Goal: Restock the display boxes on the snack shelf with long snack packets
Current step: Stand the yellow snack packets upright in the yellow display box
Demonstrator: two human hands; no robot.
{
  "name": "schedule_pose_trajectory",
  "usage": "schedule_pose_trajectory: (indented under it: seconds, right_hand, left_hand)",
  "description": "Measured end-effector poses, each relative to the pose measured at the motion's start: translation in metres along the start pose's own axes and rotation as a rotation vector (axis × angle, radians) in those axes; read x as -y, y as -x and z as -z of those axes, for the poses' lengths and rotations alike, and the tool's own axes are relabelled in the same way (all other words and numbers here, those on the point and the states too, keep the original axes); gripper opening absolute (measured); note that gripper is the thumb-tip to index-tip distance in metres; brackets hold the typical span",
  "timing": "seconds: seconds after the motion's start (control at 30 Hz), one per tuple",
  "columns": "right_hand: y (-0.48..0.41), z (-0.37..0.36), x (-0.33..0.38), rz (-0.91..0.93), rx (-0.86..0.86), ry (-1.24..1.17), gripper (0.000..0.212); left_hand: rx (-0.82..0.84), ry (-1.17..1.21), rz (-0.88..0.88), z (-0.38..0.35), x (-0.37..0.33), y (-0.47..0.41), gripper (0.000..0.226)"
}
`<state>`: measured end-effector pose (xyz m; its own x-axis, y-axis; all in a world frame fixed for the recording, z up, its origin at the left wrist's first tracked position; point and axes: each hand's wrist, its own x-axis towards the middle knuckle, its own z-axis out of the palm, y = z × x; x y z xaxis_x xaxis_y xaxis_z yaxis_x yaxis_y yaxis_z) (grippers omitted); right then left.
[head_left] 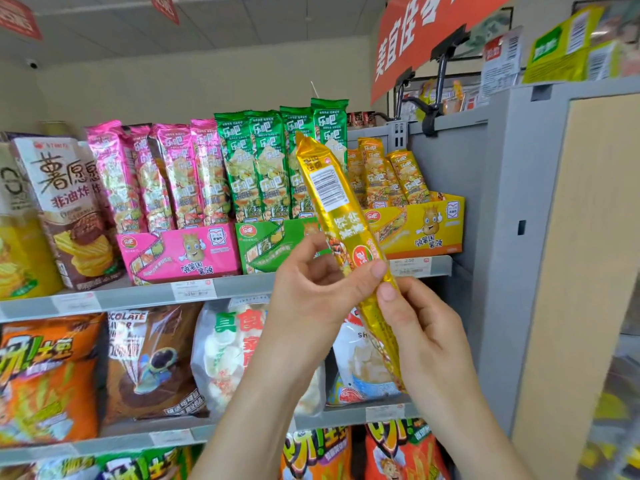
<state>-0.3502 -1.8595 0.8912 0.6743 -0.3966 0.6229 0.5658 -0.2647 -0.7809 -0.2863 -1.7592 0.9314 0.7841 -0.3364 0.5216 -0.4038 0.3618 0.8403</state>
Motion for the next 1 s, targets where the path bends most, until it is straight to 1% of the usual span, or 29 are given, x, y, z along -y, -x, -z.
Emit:
schedule_pose_trajectory:
  seconds: [0.1,0.17,0.23,0.27,0.37,0.43,0.5,0.57,0.63,0.7,0.73,0.8,0.83,0.87,0.9,0.93,1.0]
  right_hand:
    - [0.002,0.001,-0.002,-0.009,0.002,-0.017,0.032]
    - [0.006,0.003,-0.005,-0.025,0.030,-0.004,0.035]
    - [0.010,0.004,-0.008,-0.056,0.071,-0.030,0.037]
    - [0.012,0.004,-0.009,-0.063,0.070,-0.058,0.033]
    - [0.013,0.002,-0.010,-0.054,-0.030,-0.147,0.023]
    - [0.014,0.001,-0.010,-0.055,-0.104,-0.178,0.021]
    - [0.015,0.000,-0.009,-0.042,-0.147,-0.177,0.022]
    - [0.015,0.000,-0.009,-0.014,-0.174,-0.174,0.023]
    - [0.013,0.001,-0.007,0.019,-0.192,-0.178,0.021]
    - [0.012,0.001,-0.005,0.041,-0.167,-0.153,0.015]
    - [0.012,0.002,-0.004,0.033,-0.135,-0.129,0.013]
    - [0.011,0.006,-0.002,0.024,-0.077,-0.032,0.010]
    - [0.009,0.008,-0.001,0.042,-0.068,0.050,0.012]
    - [0.007,0.010,0.001,0.057,-0.067,0.116,0.018]
    - [0.004,0.010,0.004,0.070,-0.068,0.128,0.025]
    - [0.001,0.009,0.008,0.065,-0.047,0.078,0.030]
    - [-0.006,0.006,0.012,0.073,0.018,0.003,0.030]
  left_hand:
    - [-0.129,-0.037,-0.092,0.000,-0.001,0.002,0.063]
    - [-0.214,-0.042,-0.164,0.000,-0.003,-0.001,0.057]
    - [-0.248,-0.027,-0.186,0.003,-0.004,-0.005,0.049]
    - [-0.245,-0.023,-0.175,0.003,-0.004,-0.007,0.048]
    - [-0.173,-0.005,-0.090,0.001,0.000,-0.006,0.046]
    - [-0.119,0.001,-0.049,0.001,0.003,-0.006,0.042]
    - [-0.076,-0.012,-0.005,0.003,0.006,-0.005,0.045]
    - [-0.037,-0.026,0.029,0.006,0.009,-0.001,0.044]
    - [0.023,-0.030,0.051,0.006,0.011,0.005,0.038]
    - [0.087,-0.013,0.047,0.002,0.013,0.011,0.025]
    - [0.091,-0.039,0.017,0.000,0.013,0.014,0.018]
    - [0.031,-0.198,-0.086,-0.002,0.014,0.017,0.010]
    - [-0.011,-0.323,-0.145,-0.003,0.015,0.017,0.012]
    - [-0.049,-0.463,-0.205,-0.003,0.015,0.019,0.016]
    - [-0.082,-0.599,-0.269,-0.004,0.017,0.020,0.020]
    - [-0.109,-0.718,-0.333,-0.004,0.018,0.022,0.023]
    - [-0.150,-0.882,-0.423,-0.008,0.021,0.025,0.036]
